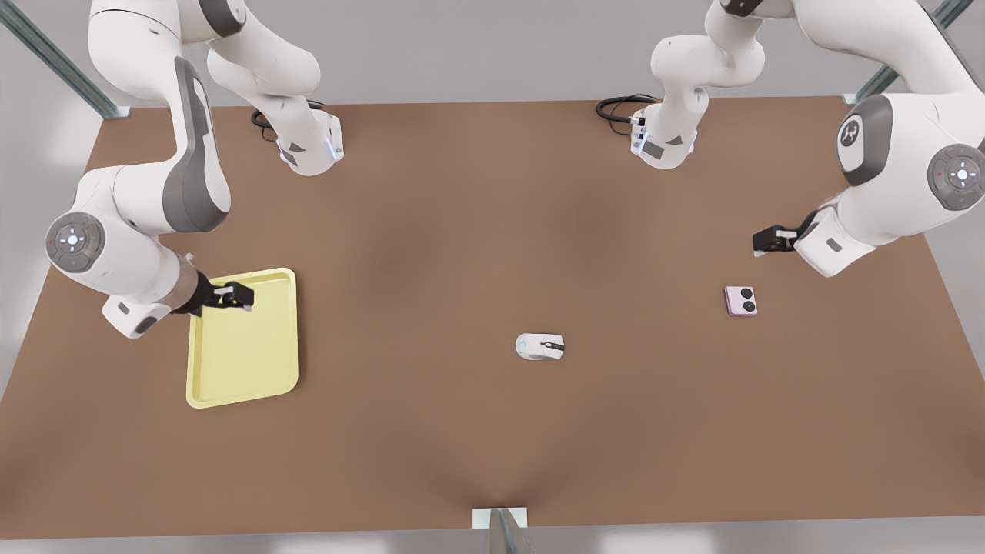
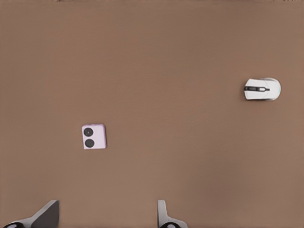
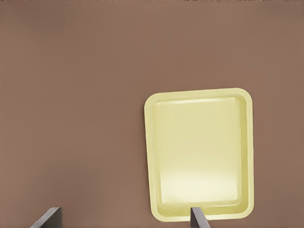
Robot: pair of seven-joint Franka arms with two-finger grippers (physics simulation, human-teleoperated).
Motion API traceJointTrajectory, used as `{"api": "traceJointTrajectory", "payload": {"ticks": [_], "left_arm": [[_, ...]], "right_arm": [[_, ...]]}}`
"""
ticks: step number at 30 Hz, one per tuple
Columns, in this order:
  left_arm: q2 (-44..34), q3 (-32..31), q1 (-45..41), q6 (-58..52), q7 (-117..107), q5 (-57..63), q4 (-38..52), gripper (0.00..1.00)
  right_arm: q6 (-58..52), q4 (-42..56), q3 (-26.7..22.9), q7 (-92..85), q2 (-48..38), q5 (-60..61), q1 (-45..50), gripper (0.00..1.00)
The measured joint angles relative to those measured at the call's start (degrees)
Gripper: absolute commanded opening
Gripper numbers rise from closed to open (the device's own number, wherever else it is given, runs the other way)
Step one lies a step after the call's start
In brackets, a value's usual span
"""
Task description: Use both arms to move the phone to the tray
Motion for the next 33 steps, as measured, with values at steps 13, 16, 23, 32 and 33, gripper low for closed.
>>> {"api": "traceJointTrajectory", "payload": {"ticks": [13,16,23,32,33], "left_arm": [[9.75,0.54,9.69,33.02,0.37,-0.23,-33.93,1.0],[11.91,0.53,11.0,39.08,1.1,-0.27,-35.22,1.0],[14.35,0.52,13.25,46.58,4.55,0.02,-36.37,1.0],[15.43,0.53,13.29,51.54,8.99,0.56,-40.04,1.0],[15.64,0.53,13.29,52.21,9.41,0.63,-40.32,1.0]], "right_arm": [[1.6,0.0,0.0,-0.26,0.0,0.06,0.0,1.0],[1.71,-0.02,0.0,-0.29,0.0,0.06,0.0,1.0],[1.89,0.19,0.01,-0.31,0.31,0.16,0.15,1.0],[1.93,1.04,0.05,-0.37,0.79,0.17,0.18,1.0],[1.94,1.05,0.06,-0.37,0.79,0.17,0.17,1.0]]}}
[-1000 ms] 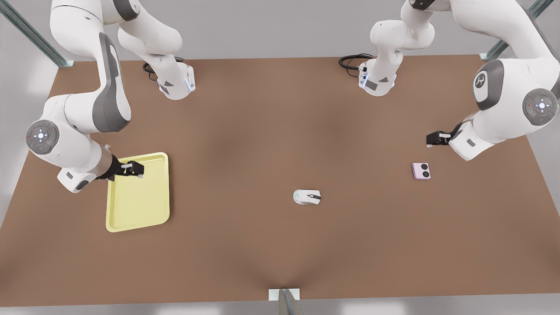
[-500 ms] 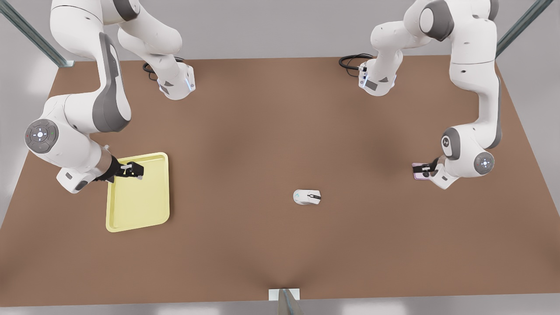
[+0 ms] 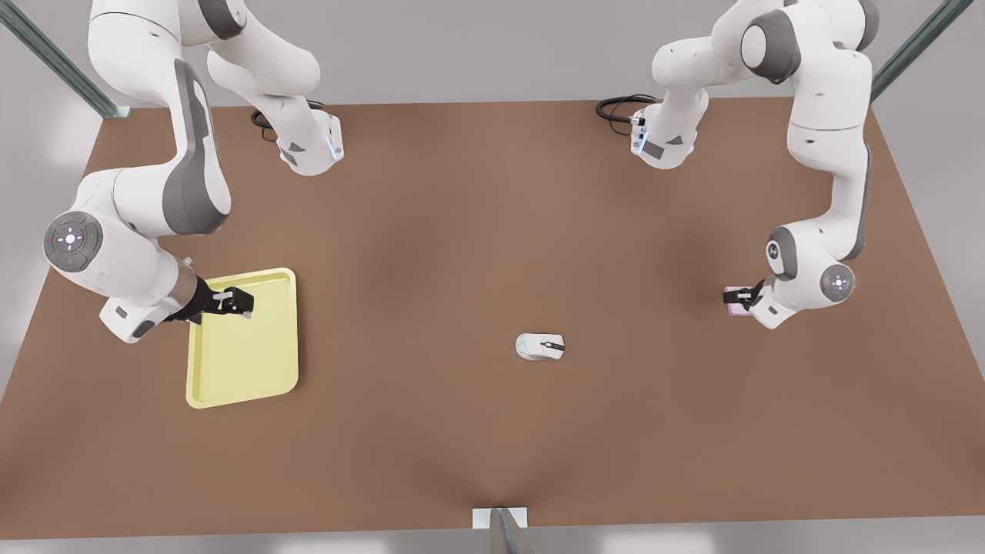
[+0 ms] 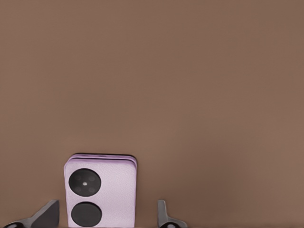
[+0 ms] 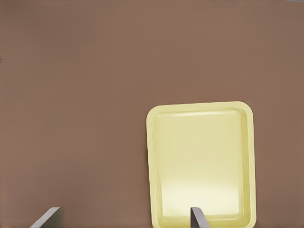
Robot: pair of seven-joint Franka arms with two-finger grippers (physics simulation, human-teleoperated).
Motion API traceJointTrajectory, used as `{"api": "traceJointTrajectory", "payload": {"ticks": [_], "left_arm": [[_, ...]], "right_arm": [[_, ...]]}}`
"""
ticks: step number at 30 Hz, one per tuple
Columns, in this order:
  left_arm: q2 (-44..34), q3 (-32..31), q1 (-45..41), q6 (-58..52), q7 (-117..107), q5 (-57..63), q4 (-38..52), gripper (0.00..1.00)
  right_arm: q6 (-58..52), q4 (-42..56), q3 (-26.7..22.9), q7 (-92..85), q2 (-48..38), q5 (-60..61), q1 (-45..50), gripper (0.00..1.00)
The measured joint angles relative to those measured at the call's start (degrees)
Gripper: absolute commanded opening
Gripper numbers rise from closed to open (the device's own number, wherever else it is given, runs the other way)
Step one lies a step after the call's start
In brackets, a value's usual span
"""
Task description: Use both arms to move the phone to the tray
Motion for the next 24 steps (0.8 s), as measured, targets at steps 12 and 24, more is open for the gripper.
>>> {"api": "traceJointTrajectory", "payload": {"ticks": [12,24], "left_arm": [[2.15,0.09,0.53,4.19,3.42,0.12,-0.04,1.0],[2.99,0.14,0.52,4.88,3.32,0.27,0.14,0.77]], "right_arm": [[0.0,0.01,-0.06,-0.07,0.05,-0.01,-0.17,1.0],[0.0,0.01,-0.06,-0.12,0.04,-0.01,-0.15,1.0]]}}
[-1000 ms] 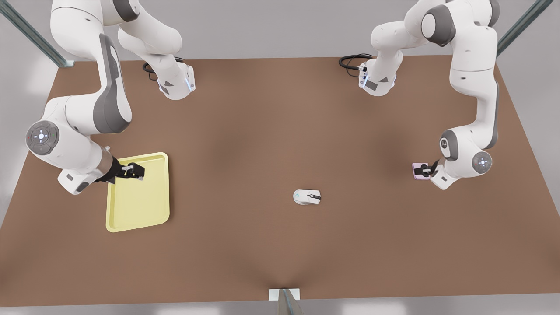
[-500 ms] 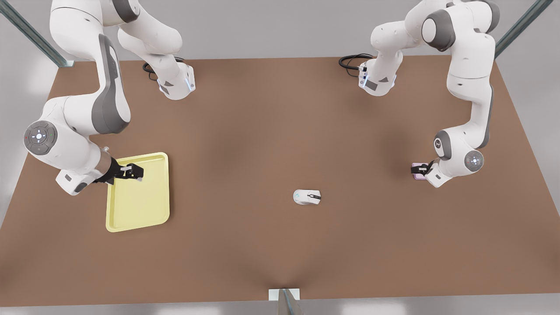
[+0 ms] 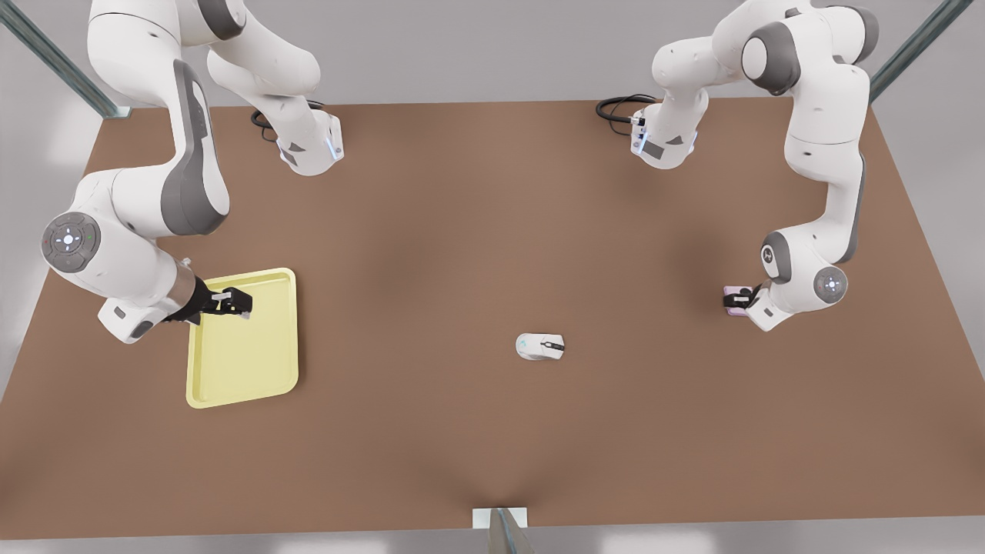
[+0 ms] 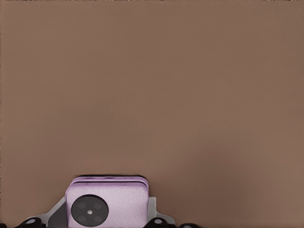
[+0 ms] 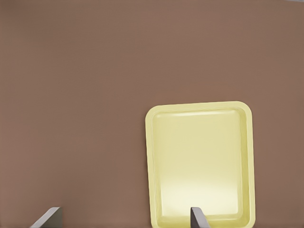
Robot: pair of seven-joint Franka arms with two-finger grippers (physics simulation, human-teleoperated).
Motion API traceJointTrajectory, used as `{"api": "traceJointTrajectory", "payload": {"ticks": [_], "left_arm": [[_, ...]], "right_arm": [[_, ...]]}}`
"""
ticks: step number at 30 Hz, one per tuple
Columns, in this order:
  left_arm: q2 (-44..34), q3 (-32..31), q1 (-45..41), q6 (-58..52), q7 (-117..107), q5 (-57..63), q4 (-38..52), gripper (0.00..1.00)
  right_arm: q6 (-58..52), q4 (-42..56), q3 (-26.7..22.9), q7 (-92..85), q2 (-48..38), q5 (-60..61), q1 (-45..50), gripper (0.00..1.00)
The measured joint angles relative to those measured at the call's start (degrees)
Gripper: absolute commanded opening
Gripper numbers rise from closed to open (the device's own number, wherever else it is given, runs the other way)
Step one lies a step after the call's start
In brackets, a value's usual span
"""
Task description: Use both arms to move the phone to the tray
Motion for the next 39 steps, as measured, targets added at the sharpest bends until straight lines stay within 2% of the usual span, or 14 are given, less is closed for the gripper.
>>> {"api": "traceJointTrajectory", "payload": {"ticks": [2,12,15,23,25,27,29,31,33,36,39], "left_arm": [[-0.04,-0.03,0.01,0.01,-0.07,-0.04,0.02,0.85],[0.22,-0.05,-0.08,-0.28,-1.12,-0.13,0.45,0.85],[0.41,-0.05,-0.08,-0.16,-1.47,-0.04,0.45,0.77],[-0.67,-0.61,-0.68,-0.46,-3.37,0.19,0.98,0.77],[-1.54,-1.33,-3.39,-1.06,-4.73,0.05,1.04,0.77],[-2.97,-2.31,-10.08,-2.18,-7.32,-0.2,1.32,0.78],[-4.1,-5.9,-17.29,-3.38,-11.39,-0.38,2.19,0.78],[-2.62,-10.78,-24.78,-6.51,-16.91,-0.47,8.83,0.78],[4.9,-12.55,-35.56,-11.73,-23.83,-0.78,24.89,0.78],[14.91,-13.07,-47.68,-17.26,-34.5,-2.45,42.23,0.78],[19.65,-13.13,-51.96,-20.2,-44.19,-3.27,48.35,0.78]], "right_arm": [[-0.02,0.03,0.05,0.01,-0.03,0.01,0.07,1.0],[-0.17,0.02,0.09,0.02,-0.04,0.03,0.02,1.0],[-0.24,0.0,0.08,0.01,-0.04,0.02,-0.02,1.0],[-0.32,0.0,0.06,0.0,-0.01,0.01,-0.03,1.0],[-0.33,0.0,0.03,-0.01,-0.03,0.0,-0.03,1.0],[-0.37,-0.02,0.01,-0.01,-0.03,0.0,-0.07,1.0],[-0.41,-0.01,0.0,-0.01,-0.03,0.0,-0.05,1.0],[-0.45,0.05,0.05,-0.01,-0.03,0.02,-0.01,1.0],[-0.47,0.07,0.08,-0.02,-0.04,0.05,0.08,1.0],[-0.49,0.09,0.08,-0.02,-0.02,0.07,0.07,1.0],[-0.48,0.07,0.09,-0.02,-0.02,0.08,0.07,1.0]]}}
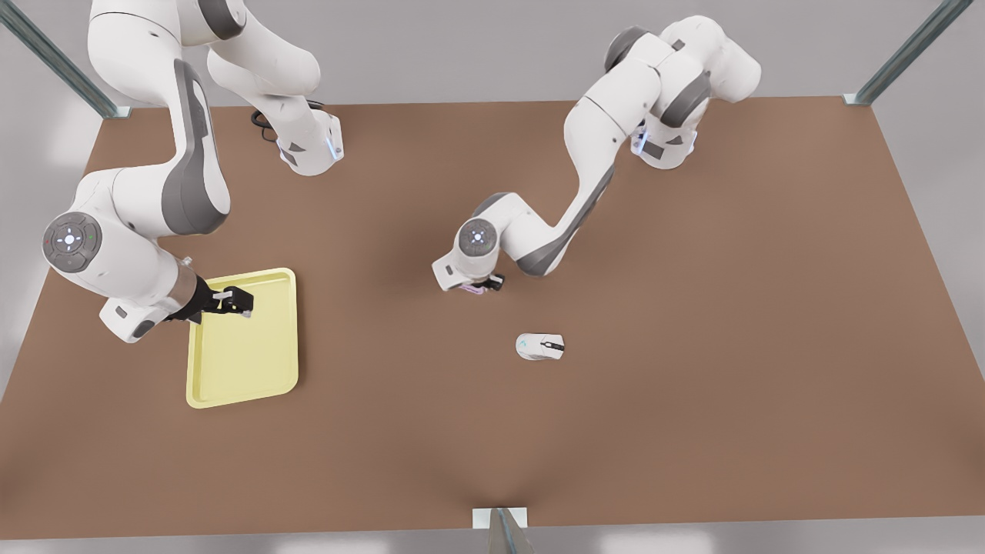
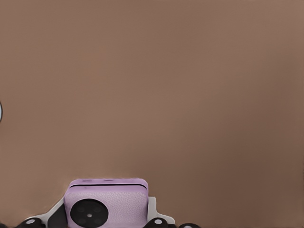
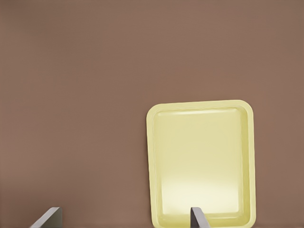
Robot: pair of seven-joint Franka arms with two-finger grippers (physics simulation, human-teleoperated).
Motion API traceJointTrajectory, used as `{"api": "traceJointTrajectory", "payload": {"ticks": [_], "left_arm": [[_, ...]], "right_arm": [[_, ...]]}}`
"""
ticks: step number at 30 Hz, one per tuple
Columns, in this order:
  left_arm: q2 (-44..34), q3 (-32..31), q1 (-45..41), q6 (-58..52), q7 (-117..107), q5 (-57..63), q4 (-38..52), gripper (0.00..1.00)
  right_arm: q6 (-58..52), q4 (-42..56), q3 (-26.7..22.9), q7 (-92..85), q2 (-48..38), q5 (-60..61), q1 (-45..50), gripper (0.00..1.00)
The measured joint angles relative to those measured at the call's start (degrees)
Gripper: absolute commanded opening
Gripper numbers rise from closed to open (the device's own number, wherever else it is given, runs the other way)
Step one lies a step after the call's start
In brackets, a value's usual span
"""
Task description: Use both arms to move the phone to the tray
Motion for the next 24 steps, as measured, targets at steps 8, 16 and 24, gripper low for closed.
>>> {"api": "traceJointTrajectory", "payload": {"ticks": [8,16,24], "left_arm": [[6.23,0.0,-3.31,-1.41,-19.16,-0.48,5.02,0.79],[7.11,-0.09,-7.76,-0.51,-27.32,-0.49,4.94,0.99],[-19.18,2.37,27.65,-20.01,-19.97,2.18,6.31,0.99]], "right_arm": [[0.08,-0.09,0.0,-0.76,0.26,0.01,0.01,1.0],[0.1,-0.03,0.0,-1.34,0.67,0.01,0.08,1.0],[1.18,-1.24,0.9,-0.23,2.14,0.59,8.22,1.0]]}}
